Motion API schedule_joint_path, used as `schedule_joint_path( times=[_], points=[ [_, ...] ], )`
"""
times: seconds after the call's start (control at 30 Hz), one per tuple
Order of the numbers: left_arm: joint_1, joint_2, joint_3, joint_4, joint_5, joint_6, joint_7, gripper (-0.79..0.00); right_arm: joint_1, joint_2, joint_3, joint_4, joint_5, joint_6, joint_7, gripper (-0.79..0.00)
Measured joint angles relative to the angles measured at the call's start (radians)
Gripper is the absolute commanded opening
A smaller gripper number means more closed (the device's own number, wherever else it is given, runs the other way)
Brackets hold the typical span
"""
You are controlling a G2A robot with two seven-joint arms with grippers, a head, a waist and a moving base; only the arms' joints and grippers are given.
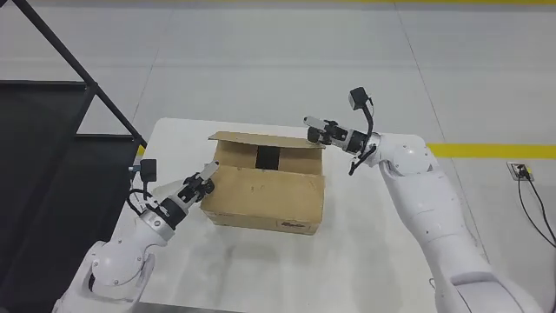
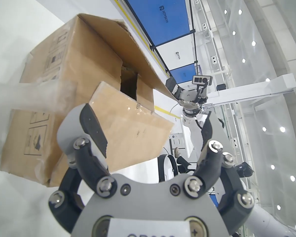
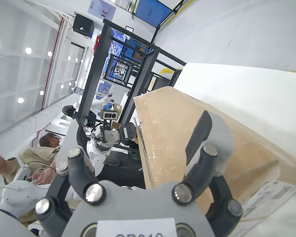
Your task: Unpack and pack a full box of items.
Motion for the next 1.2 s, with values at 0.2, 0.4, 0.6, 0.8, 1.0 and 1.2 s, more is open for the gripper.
schedule_joint_path(
  times=[0.2, 0.4, 0.6, 0.8, 1.0, 1.2],
  points=[
    [-0.029, -0.007, 0.03, 0.02, 0.02, 0.005, 0.023, 0.0, -0.044, 0.008, -0.014, -0.121, 0.01, 0.181, 0.052, 0.0],
    [-0.056, -0.014, 0.057, 0.04, 0.045, 0.009, 0.043, 0.0, -0.09, 0.016, -0.035, -0.218, -0.013, 0.305, 0.074, 0.0],
    [-0.078, -0.02, 0.079, 0.065, 0.062, 0.013, 0.045, 0.0, -0.155, 0.026, -0.037, -0.321, -0.012, 0.336, 0.055, 0.0],
    [-0.1, -0.027, 0.106, 0.086, 0.092, 0.018, 0.066, 0.0, -0.199, 0.032, -0.047, -0.396, 0.001, 0.383, 0.043, 0.0],
    [-0.105, -0.033, 0.104, 0.087, 0.095, 0.009, 0.097, 0.0, -0.227, 0.034, -0.068, -0.411, 0.001, 0.4, 0.021, 0.0],
    [-0.086, -0.03, 0.012, 0.061, 0.008, 0.021, 0.125, 0.0, -0.249, 0.039, -0.061, -0.377, 0.041, 0.358, 0.014, 0.0]
  ],
)
